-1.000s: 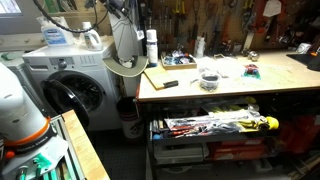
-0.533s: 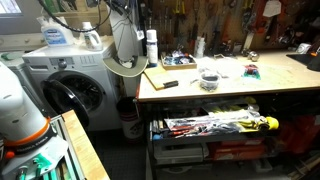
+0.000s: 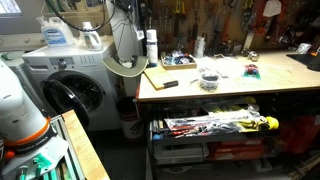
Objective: Unhook the fishing hat from the wall hook and place it on the table using the hat adjusting string
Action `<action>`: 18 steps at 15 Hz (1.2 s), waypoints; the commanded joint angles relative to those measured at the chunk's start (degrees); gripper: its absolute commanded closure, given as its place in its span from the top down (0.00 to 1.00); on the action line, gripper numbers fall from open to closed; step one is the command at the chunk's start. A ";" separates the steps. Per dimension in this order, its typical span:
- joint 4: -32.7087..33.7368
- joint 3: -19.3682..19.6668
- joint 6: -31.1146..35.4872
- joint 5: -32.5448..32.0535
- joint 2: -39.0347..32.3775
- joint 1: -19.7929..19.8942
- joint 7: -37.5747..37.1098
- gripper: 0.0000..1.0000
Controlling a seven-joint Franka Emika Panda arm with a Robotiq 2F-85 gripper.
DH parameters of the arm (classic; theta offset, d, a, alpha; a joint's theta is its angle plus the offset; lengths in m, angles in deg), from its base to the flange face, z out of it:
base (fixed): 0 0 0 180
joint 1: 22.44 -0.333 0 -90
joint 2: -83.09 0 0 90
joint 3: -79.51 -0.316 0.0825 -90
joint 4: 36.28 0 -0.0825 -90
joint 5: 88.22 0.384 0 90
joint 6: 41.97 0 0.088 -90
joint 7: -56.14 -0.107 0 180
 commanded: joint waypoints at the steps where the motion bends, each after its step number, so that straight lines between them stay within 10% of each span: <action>1: 1.05 0.95 1.36 -1.35 -1.37 -0.79 -1.67 0.37; 6: 1.71 1.44 1.94 -0.48 -2.09 -1.43 -0.83 0.01; 18: 1.26 1.31 1.71 -2.36 0.71 -1.48 -3.50 0.04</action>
